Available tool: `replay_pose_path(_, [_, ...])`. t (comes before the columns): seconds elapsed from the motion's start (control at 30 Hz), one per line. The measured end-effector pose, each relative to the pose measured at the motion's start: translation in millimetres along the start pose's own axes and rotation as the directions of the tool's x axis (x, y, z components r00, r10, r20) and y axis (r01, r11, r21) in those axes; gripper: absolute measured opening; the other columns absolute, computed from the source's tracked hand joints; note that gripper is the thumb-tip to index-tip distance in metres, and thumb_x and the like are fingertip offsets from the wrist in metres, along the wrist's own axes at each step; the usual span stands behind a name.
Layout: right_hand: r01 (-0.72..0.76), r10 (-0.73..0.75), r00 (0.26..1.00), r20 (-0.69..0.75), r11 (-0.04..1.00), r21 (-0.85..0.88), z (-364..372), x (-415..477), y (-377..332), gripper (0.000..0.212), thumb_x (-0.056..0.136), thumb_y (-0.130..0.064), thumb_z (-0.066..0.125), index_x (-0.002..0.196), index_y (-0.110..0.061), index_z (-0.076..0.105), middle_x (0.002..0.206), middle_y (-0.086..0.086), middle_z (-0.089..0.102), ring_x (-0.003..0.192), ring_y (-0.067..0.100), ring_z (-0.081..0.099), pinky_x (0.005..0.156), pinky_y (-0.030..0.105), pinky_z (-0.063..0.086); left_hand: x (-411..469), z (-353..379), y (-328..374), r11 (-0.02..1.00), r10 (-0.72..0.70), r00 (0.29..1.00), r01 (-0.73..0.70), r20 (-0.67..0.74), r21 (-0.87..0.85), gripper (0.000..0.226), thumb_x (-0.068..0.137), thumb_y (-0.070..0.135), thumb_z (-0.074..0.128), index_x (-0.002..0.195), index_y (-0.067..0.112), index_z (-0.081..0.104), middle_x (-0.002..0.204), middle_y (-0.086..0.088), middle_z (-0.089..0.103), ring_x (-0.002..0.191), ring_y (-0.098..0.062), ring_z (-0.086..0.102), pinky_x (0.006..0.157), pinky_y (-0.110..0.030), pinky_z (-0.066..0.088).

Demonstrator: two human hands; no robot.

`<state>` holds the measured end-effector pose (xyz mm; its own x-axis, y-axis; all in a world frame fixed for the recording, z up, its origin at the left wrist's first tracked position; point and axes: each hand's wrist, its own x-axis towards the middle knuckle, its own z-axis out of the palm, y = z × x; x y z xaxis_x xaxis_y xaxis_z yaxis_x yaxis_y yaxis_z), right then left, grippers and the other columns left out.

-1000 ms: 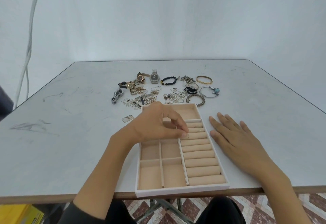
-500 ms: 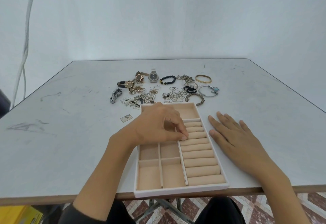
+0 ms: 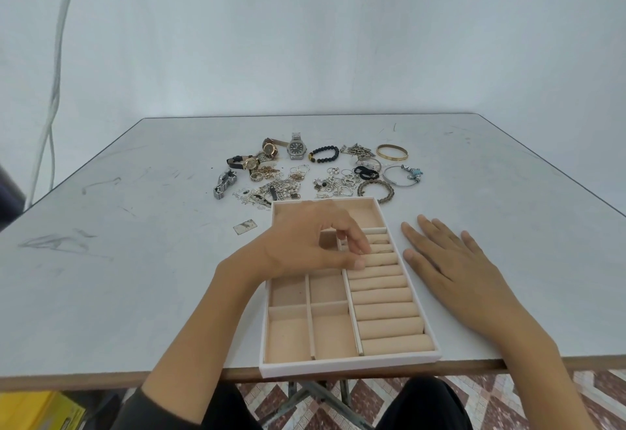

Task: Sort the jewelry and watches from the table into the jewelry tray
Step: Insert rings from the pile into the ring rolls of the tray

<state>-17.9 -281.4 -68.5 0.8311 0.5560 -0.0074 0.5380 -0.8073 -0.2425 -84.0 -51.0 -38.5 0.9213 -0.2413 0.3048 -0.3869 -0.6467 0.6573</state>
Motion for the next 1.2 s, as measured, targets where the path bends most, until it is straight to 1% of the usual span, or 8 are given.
replay_pose_path(0.17, [0.001,0.000,1.000,-0.009,1.000,0.008,1,0,1,0.052,0.100,-0.049,0.017,0.150,-0.041,0.005,0.159,-0.015,-0.005,0.146,0.003,-0.008,0.119,0.031,-0.007,1,1,5,0.995,-0.079,0.996,0.080,0.032,-0.051,0.014,0.074,0.024,0.082,0.084,0.018,0.076,0.082,0.008,0.072,0.085,-0.007,0.062,0.084,-0.036,0.050])
replay_pose_path(0.27, [0.002,-0.002,1.000,-0.008,1.000,0.018,1,1,1,0.052,0.100,-0.049,0.017,0.150,-0.041,0.006,0.159,-0.015,-0.004,0.146,0.002,-0.008,0.119,0.031,-0.007,1,2,7,0.976,-0.147,0.986,0.158,0.083,-0.152,0.013,0.074,0.017,0.081,0.086,0.013,0.076,0.080,0.000,0.072,0.074,-0.005,0.056,0.071,-0.023,0.048])
replay_pose_path(0.37, [0.002,-0.002,1.000,-0.010,1.000,0.016,1,0,1,0.052,0.100,-0.049,0.017,0.150,-0.041,0.005,0.159,-0.015,-0.005,0.146,0.002,-0.008,0.119,0.030,-0.008,2,4,6,0.950,-0.200,0.974,0.219,0.105,-0.221,0.014,0.074,0.014,0.081,0.085,0.018,0.074,0.075,0.007,0.065,0.068,-0.010,0.045,0.064,-0.014,0.039])
replay_pose_path(0.7, [0.005,-0.005,1.000,-0.016,1.000,0.005,1,0,1,0.052,0.100,-0.049,0.017,0.150,-0.041,0.005,0.159,-0.016,-0.004,0.146,0.002,-0.008,0.118,0.030,-0.008,4,7,7,0.933,-0.211,0.975,0.221,0.068,-0.283,0.023,0.071,0.004,0.082,0.084,0.019,0.072,0.071,0.015,0.056,0.069,-0.019,0.038,0.062,-0.016,0.037])
replay_pose_path(0.9, [0.005,-0.005,1.000,-0.012,1.000,0.003,1,1,1,0.052,0.099,-0.049,0.018,0.150,-0.041,0.006,0.159,-0.015,-0.003,0.146,0.002,-0.008,0.118,0.030,-0.008,1,4,6,0.938,-0.219,0.974,0.225,0.051,-0.262,0.018,0.072,0.013,0.082,0.086,0.018,0.072,0.074,0.013,0.056,0.069,-0.013,0.042,0.065,-0.015,0.039])
replay_pose_path(0.97, [0.008,-0.008,1.000,-0.012,1.000,0.011,0,0,1,0.052,0.100,-0.048,0.019,0.150,-0.041,0.008,0.159,-0.015,-0.001,0.146,0.002,-0.006,0.118,0.029,-0.007,1,2,5,0.939,-0.230,0.973,0.228,0.025,-0.259,0.017,0.072,0.015,0.083,0.085,0.021,0.072,0.074,0.013,0.058,0.068,-0.008,0.045,0.065,-0.011,0.038])
replay_pose_path(1.03, [0.015,-0.014,1.000,-0.016,1.000,0.019,-2,0,1,0.051,0.100,-0.048,0.021,0.150,-0.041,0.011,0.160,-0.015,0.002,0.146,0.003,-0.003,0.118,0.029,-0.005,3,-1,4,0.944,-0.227,0.974,0.215,-0.018,-0.250,0.017,0.072,0.014,0.082,0.083,0.021,0.071,0.074,0.010,0.058,0.067,-0.005,0.046,0.061,-0.005,0.035])
replay_pose_path(1.2, [0.026,-0.026,1.000,-0.001,1.000,0.004,-15,2,0,0.051,0.098,-0.051,0.029,0.148,-0.042,0.023,0.157,-0.016,0.016,0.145,0.005,0.012,0.116,0.029,0.009,3,-8,-3,0.943,-0.259,0.961,0.229,-0.100,-0.241,0.010,0.077,0.012,0.078,0.083,0.016,0.071,0.071,0.008,0.057,0.063,-0.003,0.044,0.058,-0.006,0.034])
